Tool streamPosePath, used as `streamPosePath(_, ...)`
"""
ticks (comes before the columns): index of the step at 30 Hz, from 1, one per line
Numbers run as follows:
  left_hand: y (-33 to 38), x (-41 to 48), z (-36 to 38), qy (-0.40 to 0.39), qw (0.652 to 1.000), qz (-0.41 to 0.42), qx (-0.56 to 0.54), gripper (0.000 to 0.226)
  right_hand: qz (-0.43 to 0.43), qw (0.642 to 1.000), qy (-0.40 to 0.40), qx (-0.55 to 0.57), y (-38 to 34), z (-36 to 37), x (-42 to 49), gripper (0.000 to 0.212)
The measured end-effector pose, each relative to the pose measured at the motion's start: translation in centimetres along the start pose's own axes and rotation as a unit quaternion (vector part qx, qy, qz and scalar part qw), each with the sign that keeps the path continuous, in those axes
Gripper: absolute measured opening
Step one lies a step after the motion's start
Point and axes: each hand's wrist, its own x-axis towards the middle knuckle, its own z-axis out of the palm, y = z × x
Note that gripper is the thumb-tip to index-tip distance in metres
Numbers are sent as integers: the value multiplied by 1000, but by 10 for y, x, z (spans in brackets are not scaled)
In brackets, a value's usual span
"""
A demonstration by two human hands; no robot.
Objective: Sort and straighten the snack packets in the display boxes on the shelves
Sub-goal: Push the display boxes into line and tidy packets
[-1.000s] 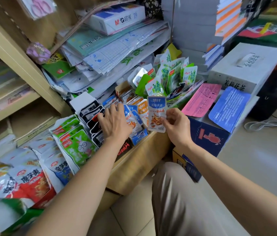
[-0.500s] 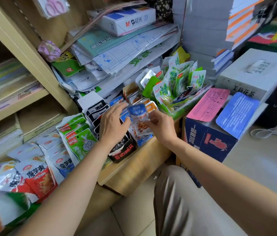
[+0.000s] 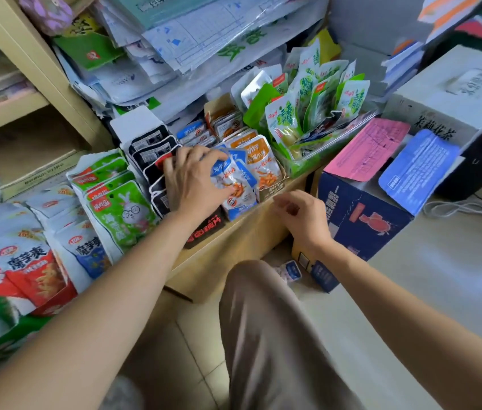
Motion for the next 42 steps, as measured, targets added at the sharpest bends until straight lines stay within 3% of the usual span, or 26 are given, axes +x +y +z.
streamPosePath(6,-8,3,7,-1,999,9,-42,56,148,978,-146,-19,70,32,-53,21)
streamPosePath(11,-1,-4,5,-4,1000,1,-11,52,232,921,-298,-92,127,80,-69,24)
streamPosePath(14,4,-12,8,14,1000,5,3,50,280,888,-353,-94,159,109,-80,40)
streamPosePath(16,7,-17,9,8,1000,10,7,55,268,869,-396,-127,180,129,-88,49)
streamPosePath(22,8,-22,12,-14,999,45,18,58,272,832,-446,-187,233,187,-123,103)
streamPosePath(30,7,-22,13,-10,999,42,31,60,209,834,-387,-334,222,184,-138,73)
streamPosePath(35,9,-21,12,-15,999,32,31,61,207,882,-339,-255,236,179,-151,37)
streamPosePath(38,9,-21,12,-15,999,28,27,62,233,925,-270,-130,238,167,-164,36)
streamPosePath(42,10,-22,11,-15,999,29,25,61,259,938,-216,-75,236,149,-185,19)
